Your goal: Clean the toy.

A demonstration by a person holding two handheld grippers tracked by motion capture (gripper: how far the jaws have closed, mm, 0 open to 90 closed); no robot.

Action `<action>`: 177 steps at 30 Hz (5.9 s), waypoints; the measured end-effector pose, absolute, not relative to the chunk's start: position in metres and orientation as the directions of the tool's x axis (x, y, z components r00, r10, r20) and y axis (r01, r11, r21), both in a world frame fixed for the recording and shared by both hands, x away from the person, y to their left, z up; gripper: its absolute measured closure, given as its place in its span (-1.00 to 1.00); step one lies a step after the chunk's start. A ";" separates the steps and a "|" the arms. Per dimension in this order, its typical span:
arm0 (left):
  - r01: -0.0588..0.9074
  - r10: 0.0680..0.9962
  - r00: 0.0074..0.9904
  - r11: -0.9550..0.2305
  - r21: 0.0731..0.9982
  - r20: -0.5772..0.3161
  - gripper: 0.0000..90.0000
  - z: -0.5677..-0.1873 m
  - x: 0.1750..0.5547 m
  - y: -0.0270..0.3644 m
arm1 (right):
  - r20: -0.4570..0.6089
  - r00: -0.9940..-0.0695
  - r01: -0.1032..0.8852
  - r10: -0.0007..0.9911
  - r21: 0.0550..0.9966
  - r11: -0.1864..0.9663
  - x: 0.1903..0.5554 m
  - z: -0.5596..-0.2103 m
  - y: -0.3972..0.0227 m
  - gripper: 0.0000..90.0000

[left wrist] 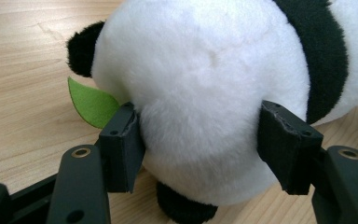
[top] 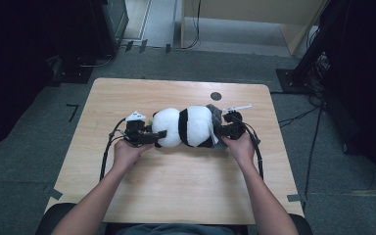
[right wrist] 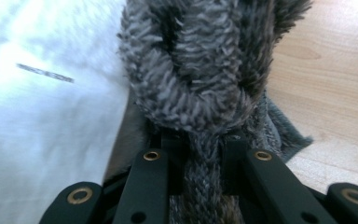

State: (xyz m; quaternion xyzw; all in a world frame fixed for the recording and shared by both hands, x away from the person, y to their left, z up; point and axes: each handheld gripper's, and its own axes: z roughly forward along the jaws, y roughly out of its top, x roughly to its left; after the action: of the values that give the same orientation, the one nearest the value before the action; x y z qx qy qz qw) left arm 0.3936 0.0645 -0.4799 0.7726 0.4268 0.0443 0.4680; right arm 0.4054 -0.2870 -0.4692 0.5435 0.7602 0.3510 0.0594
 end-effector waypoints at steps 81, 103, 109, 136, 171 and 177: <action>0.615 0.725 0.604 -0.160 0.772 -0.331 -0.11 -0.479 0.388 0.059 | 0.034 -0.717 0.508 0.696 0.708 0.490 0.383 -0.413 -0.166 0.71; 0.618 0.720 0.607 -0.161 0.769 -0.337 -0.10 -0.478 0.392 0.059 | 0.055 -0.613 0.555 0.788 0.740 0.380 0.373 -0.391 -0.238 0.67; 0.622 0.719 0.604 -0.156 0.768 -0.344 -0.10 -0.478 0.392 0.059 | 0.079 -0.563 0.587 0.823 0.739 0.331 0.375 -0.393 -0.261 0.72; 0.626 0.718 0.598 -0.142 0.766 -0.356 -0.11 -0.479 0.391 0.060 | 0.134 -0.575 0.570 0.807 0.773 0.278 0.371 -0.375 -0.257 0.75; 0.613 0.735 0.592 -0.145 0.777 -0.330 -0.09 -0.480 0.387 0.058 | 0.071 -0.741 0.510 0.668 0.706 0.491 0.391 -0.417 -0.148 0.74; 0.611 0.736 0.594 -0.149 0.777 -0.326 -0.07 -0.481 0.387 0.058 | 0.078 -0.721 0.535 0.688 0.695 0.481 0.387 -0.415 -0.166 0.74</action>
State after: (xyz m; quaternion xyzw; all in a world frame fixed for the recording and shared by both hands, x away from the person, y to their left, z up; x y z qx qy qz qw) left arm 0.3874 0.0578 -0.4811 0.7550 0.4460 0.0655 0.4762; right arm 0.3869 -0.1659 -0.4154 0.3581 0.8539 0.3623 0.1061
